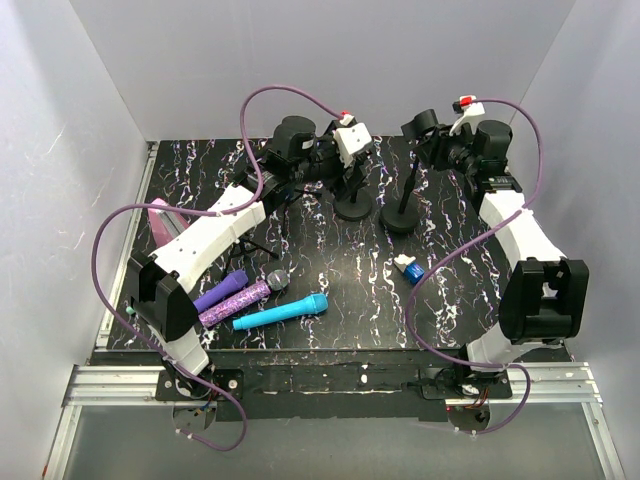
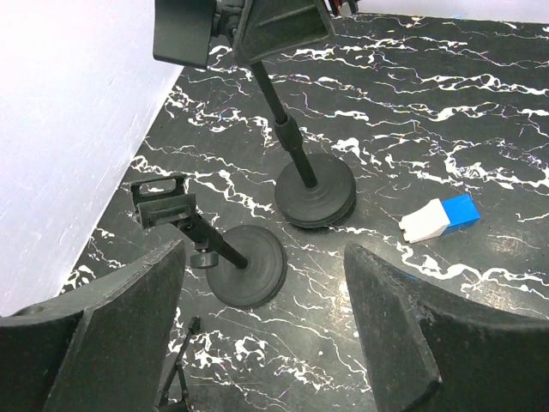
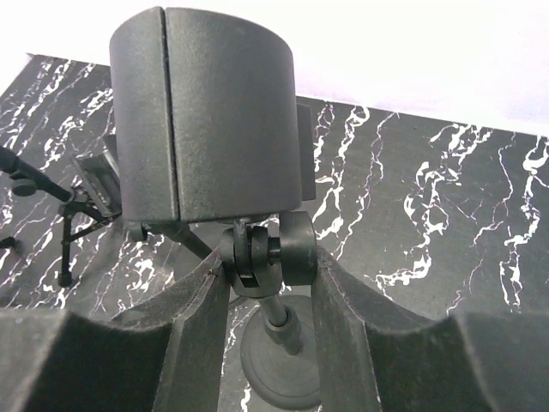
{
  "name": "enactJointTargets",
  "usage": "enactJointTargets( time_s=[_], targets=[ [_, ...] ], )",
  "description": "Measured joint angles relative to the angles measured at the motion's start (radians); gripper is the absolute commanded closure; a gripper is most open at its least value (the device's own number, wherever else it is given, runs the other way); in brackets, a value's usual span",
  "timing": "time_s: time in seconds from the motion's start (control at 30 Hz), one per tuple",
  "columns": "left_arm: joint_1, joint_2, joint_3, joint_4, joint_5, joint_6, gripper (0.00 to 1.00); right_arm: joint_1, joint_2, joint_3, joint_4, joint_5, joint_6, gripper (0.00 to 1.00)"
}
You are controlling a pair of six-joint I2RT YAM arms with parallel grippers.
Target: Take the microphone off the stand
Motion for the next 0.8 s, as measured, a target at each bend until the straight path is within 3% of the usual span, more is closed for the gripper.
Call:
enactJointTargets(
  time_s=[0.13, 0.33, 0.63, 0.8],
  targets=[
    [0.000, 0.000, 0.000, 0.000, -0.011, -0.002, 0.25, 0.000, 0.023, 0.001, -0.006, 0.023, -0.001, 0.99],
    [0.000, 0.000, 0.000, 0.001, -0.018, -0.002, 0.25, 0.000, 0.023, 0.000, -0.016, 0.044, -0.001, 0.59],
    [0.000, -0.002, -0.007, 0.011, -0.018, -0.005, 0.26, -0.006, -0.014, 0.001, -0.061, 0.037, -0.001, 0.30],
    [0.000, -0.003, -0.022, 0.022, -0.018, -0.010, 0.26, -0.006, -0.053, 0.010, -0.111, 0.030, -0.005, 0.20]
  ],
)
